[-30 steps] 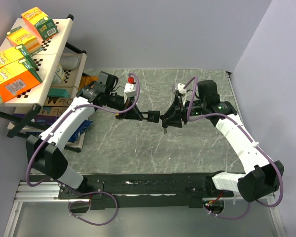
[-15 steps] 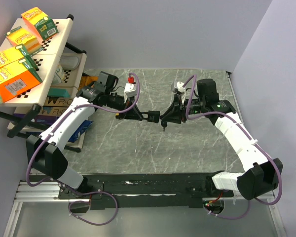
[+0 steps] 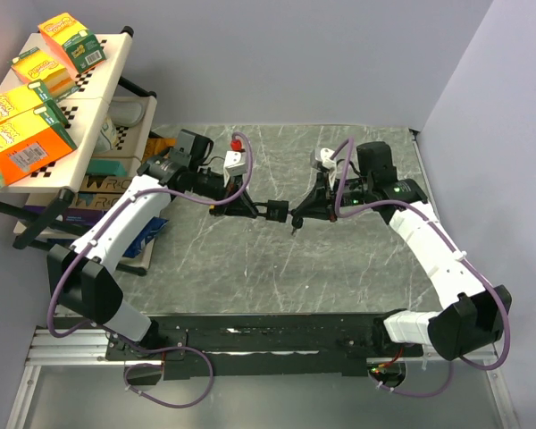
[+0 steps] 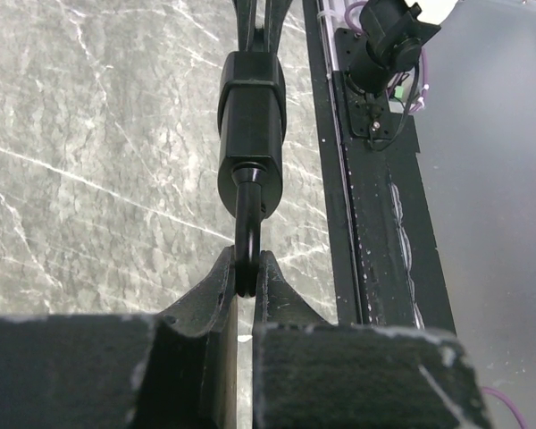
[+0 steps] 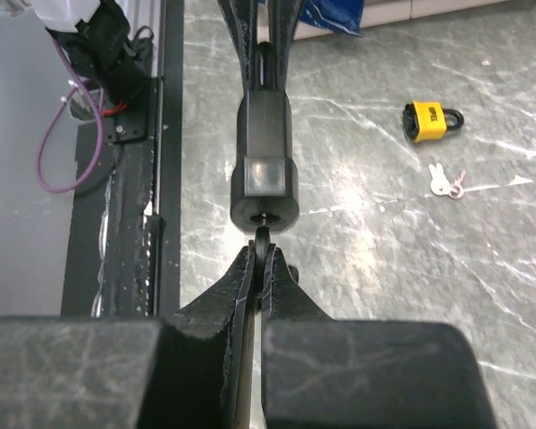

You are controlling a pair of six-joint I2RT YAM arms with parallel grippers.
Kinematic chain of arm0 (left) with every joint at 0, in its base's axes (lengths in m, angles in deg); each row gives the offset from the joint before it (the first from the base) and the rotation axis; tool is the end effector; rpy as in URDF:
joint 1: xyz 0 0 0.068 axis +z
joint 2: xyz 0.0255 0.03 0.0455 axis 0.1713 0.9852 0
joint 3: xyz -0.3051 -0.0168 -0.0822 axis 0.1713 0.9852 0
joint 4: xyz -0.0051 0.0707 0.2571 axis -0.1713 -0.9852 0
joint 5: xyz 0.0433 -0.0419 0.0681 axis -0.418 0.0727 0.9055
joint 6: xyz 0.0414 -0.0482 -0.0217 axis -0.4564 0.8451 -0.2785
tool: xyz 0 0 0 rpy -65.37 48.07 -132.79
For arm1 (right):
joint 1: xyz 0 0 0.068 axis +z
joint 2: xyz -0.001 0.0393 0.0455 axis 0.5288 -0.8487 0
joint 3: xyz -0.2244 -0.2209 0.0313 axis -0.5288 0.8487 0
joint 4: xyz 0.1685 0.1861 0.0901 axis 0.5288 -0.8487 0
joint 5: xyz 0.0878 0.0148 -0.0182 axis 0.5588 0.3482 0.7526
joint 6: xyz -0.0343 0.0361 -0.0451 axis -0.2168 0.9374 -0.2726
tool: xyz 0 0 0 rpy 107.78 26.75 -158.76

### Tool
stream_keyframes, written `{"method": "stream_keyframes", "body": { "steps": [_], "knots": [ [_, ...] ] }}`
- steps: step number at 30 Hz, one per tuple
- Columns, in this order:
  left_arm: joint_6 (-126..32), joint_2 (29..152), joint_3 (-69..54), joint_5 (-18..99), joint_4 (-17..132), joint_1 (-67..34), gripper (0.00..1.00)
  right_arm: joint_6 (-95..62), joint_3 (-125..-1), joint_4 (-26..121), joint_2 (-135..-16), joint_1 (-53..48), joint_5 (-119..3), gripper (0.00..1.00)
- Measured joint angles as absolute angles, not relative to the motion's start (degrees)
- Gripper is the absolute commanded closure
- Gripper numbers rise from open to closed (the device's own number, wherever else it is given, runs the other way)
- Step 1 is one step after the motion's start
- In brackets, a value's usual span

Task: Lock with the key
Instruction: Lock the lock, then place the key at the center of the board.

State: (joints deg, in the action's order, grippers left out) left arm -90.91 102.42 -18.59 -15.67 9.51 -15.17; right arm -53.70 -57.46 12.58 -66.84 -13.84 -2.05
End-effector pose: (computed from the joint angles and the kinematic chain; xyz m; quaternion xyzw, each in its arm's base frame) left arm 0.2703 -0.1796 0.3932 0.5430 0.6060 -0.4817 0.3253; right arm 0.2302 0.1257 0.3976 -0.5227 0.6034 0.4311 0.4205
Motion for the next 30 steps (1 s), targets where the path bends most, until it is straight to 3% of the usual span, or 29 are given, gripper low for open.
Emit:
{"method": "stream_keyframes", "body": {
  "steps": [12,30],
  "knots": [
    [-95.85,104.91,-19.34,-15.61,3.68,-10.67,0.99,-58.8,-58.48,4.04,-68.35,-22.65,-2.38,1.0],
    [-88.79,104.74,-15.05,-7.96,11.15,-10.67,0.99,-24.74,-51.34,31.32,-87.38,-17.93,-17.18,1.0]
  ]
}}
